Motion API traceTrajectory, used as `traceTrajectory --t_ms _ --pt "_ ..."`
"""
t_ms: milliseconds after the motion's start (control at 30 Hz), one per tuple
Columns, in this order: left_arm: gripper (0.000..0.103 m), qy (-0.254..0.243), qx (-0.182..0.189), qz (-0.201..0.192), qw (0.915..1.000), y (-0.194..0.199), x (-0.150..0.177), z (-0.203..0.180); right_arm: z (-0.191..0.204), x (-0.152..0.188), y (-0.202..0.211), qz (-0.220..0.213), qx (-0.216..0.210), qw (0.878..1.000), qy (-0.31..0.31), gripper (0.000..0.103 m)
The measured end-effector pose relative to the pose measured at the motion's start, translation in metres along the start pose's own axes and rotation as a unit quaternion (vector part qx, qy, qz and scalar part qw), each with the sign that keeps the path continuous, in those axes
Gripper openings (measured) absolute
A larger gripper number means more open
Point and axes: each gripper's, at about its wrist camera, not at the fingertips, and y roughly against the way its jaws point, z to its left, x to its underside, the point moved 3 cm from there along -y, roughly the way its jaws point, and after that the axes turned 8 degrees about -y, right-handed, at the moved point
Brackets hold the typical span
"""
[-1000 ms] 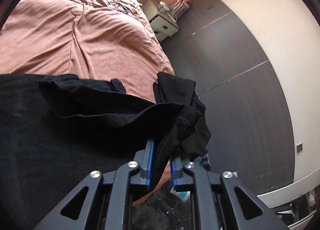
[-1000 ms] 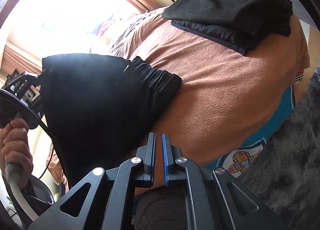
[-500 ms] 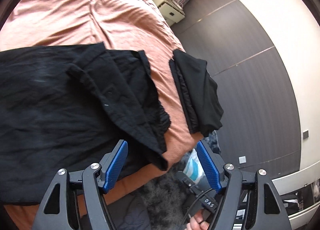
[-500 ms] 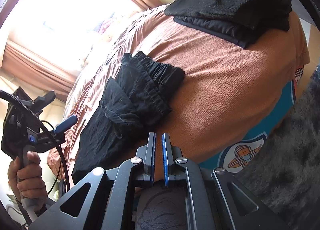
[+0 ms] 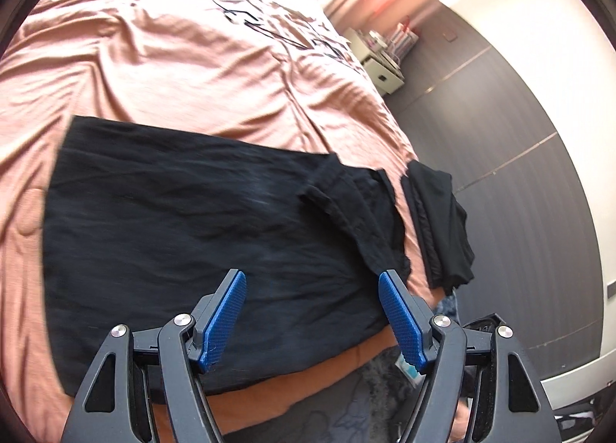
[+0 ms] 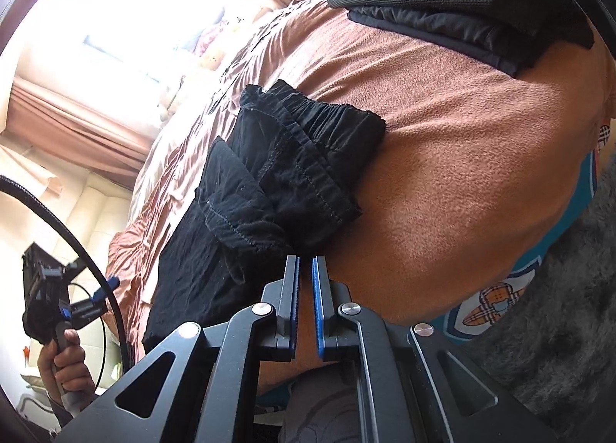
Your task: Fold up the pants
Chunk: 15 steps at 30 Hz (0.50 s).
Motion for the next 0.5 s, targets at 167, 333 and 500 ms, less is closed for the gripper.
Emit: traceTrajectory --t_ms 167,333,500 --pt "0.073 0.000 -0.038 -0.014 0.9992 0.030 -0.003 0.040 -0.006 -0.009 -0.006 -0.010 -0.008 1.000 -0.015 0.042" --pt "0.073 0.025 -0.061 -0.026 0.9975 0.053 0.001 0.083 -0.010 -0.014 -0.018 -0.004 -0.024 0.999 -0.027 0.043" --pt "0.073 0.047 -0.080 -0.033 0.9952 0.069 0.012 0.119 -0.013 -0.020 -0.032 0.002 -0.038 0.999 -0.037 0.043"
